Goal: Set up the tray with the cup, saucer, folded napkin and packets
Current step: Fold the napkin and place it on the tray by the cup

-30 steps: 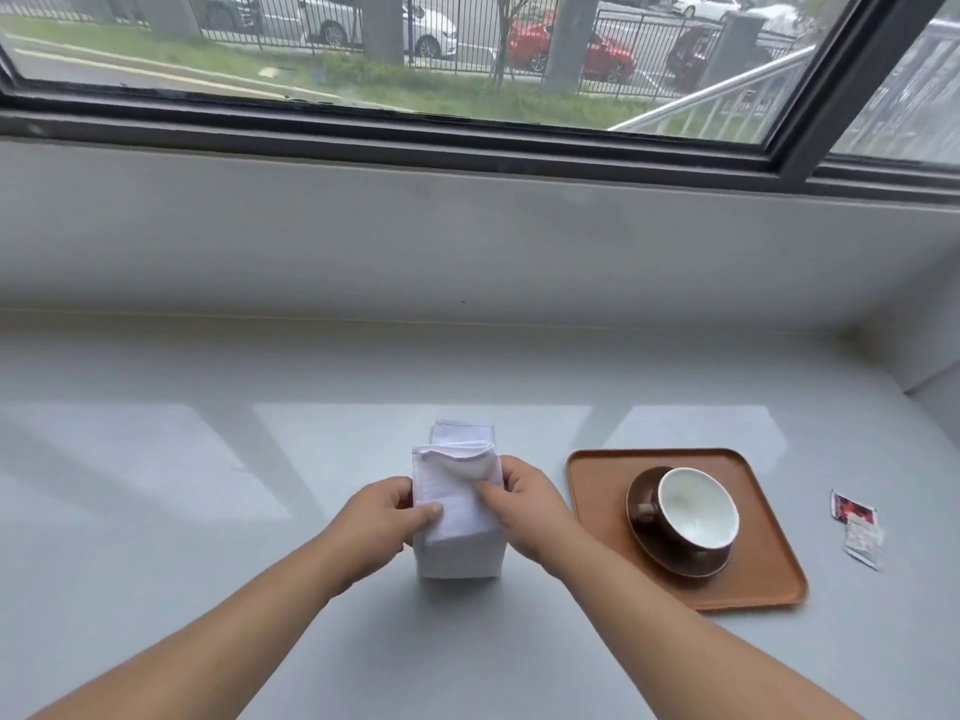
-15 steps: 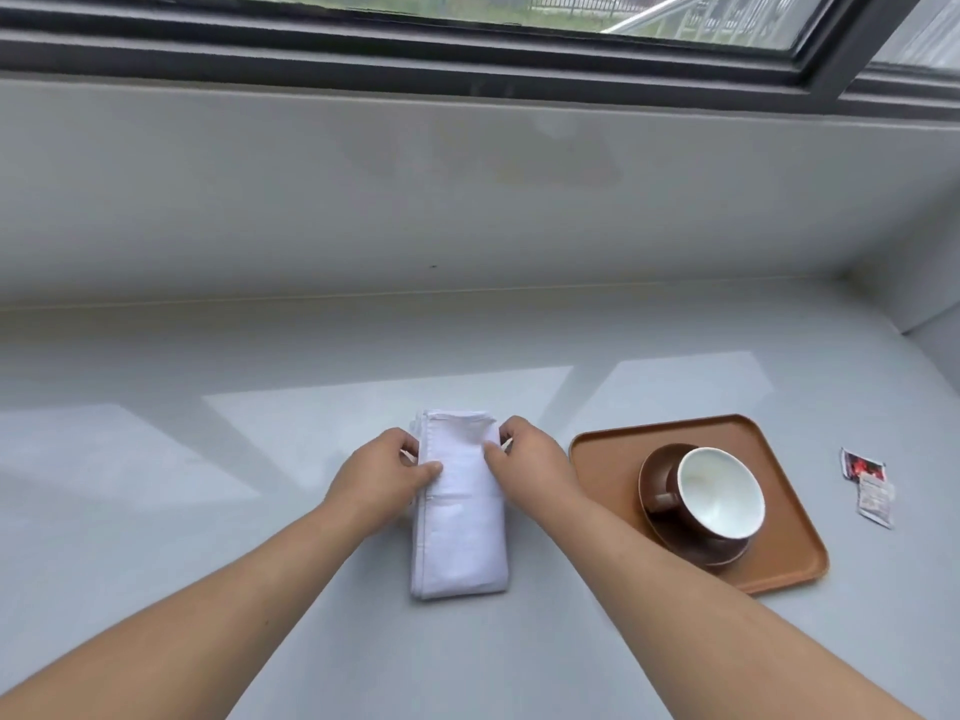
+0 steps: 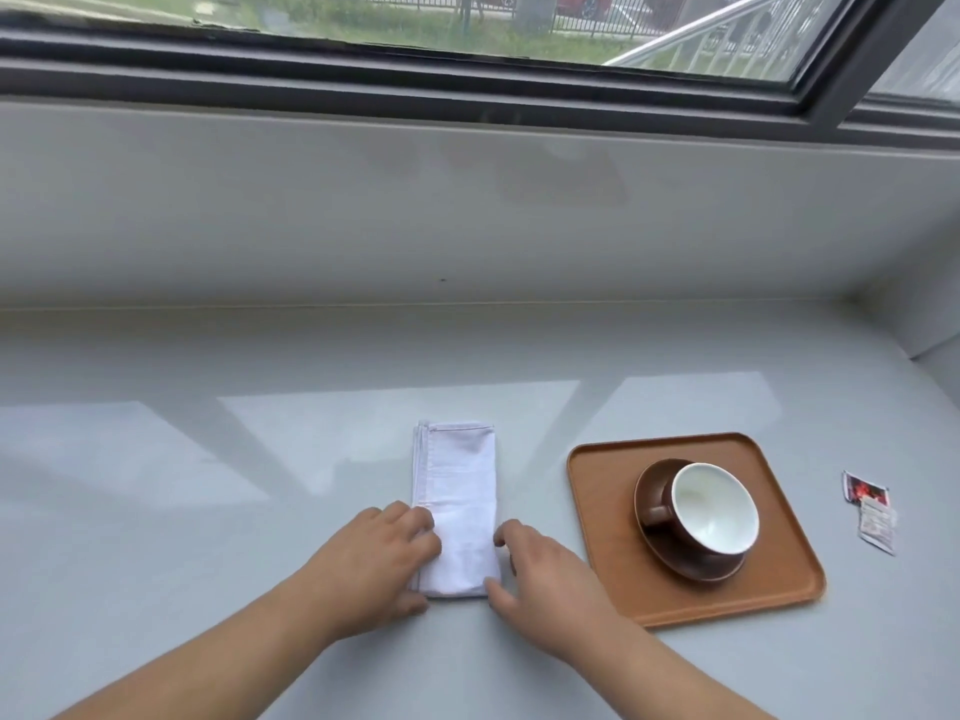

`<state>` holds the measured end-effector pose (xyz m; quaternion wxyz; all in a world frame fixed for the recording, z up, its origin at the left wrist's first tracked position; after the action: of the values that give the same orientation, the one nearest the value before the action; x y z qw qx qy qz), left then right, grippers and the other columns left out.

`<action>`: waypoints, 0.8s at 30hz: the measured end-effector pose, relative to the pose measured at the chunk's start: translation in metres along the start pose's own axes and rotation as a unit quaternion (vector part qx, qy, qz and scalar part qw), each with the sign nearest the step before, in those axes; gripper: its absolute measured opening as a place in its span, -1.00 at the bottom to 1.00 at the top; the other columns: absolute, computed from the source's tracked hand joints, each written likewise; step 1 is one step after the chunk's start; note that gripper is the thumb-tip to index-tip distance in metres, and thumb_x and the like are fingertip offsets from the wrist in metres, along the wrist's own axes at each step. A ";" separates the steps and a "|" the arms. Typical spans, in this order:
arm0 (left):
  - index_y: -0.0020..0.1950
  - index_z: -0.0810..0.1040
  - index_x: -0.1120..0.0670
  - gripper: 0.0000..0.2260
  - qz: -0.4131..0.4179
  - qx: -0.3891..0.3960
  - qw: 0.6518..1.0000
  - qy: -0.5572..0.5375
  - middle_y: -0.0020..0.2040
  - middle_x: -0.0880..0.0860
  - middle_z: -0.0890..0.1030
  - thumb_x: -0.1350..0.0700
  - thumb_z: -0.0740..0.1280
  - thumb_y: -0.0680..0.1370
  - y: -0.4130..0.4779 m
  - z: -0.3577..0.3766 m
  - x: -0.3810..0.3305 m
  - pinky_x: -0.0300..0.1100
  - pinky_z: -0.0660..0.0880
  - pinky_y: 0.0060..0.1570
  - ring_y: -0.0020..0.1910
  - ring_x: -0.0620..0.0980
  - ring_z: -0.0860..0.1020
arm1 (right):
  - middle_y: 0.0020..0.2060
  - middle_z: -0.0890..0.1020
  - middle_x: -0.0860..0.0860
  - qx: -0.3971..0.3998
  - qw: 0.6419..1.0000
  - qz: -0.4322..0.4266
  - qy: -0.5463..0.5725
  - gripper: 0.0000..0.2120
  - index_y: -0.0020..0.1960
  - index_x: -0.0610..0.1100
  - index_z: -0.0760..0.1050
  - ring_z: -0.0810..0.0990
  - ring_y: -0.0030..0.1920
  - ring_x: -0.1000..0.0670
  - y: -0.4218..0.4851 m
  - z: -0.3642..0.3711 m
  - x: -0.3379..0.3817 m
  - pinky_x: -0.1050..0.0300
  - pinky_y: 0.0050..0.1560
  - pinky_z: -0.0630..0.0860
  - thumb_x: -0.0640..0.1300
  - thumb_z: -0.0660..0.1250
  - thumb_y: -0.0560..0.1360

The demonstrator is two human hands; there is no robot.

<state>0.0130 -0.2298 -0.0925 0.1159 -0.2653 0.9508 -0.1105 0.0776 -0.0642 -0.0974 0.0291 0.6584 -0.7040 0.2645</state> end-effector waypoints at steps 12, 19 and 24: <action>0.00 0.48 -0.08 -0.79 -0.115 -0.048 0.980 -0.157 -0.10 -0.10 0.59 -0.13 0.13 0.54 -0.028 -0.014 -0.022 -0.08 0.48 -0.08 -0.06 -0.06 0.49 | 0.12 0.46 -0.02 -0.022 0.980 -0.137 -0.141 -0.51 0.36 0.07 0.39 0.46 0.05 -0.15 -0.024 -0.003 0.019 -0.05 0.03 0.46 -0.06 0.27 0.43; 0.09 0.42 -0.33 -0.60 -0.212 0.011 0.936 -0.282 0.04 -0.30 0.47 -0.38 0.36 0.31 -0.056 -0.002 -0.010 -0.20 0.50 0.00 0.05 -0.34 0.43 | 0.00 0.55 0.09 -0.007 0.991 -0.091 0.094 -0.84 0.08 0.09 0.58 0.46 0.07 0.04 -0.022 -0.015 0.022 0.07 0.05 0.47 -0.03 0.26 0.56; -0.14 0.55 -0.17 -0.83 -0.289 -0.035 0.856 -0.426 -0.26 -0.21 0.61 -0.19 0.37 0.35 -0.047 0.001 0.011 -0.17 0.45 -0.30 -0.33 -0.20 0.52 | -0.23 0.54 0.11 0.021 0.979 0.004 0.203 -0.76 -0.13 -0.04 0.48 0.47 -0.29 0.13 -0.003 -0.018 0.013 0.26 -0.33 0.37 0.10 0.25 0.59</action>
<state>0.0261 -0.2748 -0.0823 0.4632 -0.5533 0.6920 0.0179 0.0734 -0.0690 -0.0756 0.1563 0.5886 -0.6803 0.4078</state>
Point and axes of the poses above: each hand's wrist, its own y-axis towards the middle knuckle, its own z-axis out of the palm, x = y × z, the point moved 8 cm from there along y, towards the middle knuckle
